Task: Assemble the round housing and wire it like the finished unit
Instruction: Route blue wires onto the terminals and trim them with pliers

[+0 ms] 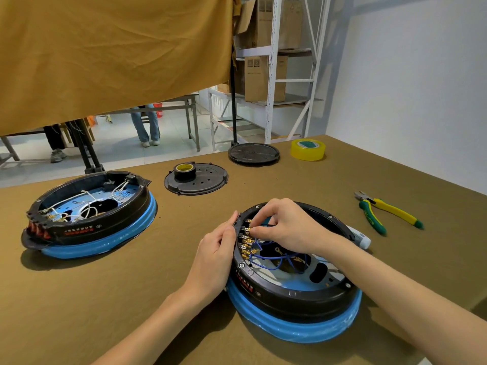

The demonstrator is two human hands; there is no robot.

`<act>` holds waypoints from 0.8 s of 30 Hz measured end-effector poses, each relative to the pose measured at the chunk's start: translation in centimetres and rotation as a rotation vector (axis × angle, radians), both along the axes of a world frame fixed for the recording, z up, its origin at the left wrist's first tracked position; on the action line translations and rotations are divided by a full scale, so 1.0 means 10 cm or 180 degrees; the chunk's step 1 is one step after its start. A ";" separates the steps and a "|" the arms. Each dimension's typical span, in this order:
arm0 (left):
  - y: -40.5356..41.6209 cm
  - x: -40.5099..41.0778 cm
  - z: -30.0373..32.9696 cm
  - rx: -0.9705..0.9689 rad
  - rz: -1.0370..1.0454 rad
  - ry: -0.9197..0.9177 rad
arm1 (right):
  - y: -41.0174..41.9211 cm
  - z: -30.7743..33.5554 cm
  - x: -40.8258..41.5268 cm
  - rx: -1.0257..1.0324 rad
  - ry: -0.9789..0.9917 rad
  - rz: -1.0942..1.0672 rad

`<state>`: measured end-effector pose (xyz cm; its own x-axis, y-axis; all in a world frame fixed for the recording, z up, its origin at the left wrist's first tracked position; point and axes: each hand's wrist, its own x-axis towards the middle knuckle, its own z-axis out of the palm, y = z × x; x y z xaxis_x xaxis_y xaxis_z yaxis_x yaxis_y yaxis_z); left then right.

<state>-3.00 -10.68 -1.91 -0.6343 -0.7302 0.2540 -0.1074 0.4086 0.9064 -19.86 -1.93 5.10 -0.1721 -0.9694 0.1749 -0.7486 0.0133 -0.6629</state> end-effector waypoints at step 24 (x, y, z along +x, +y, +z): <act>0.03 0.03 0.06 0.0043 -0.0107 0.0095 | 0.06 0.03 -0.07 0.0213 -0.0289 -0.0056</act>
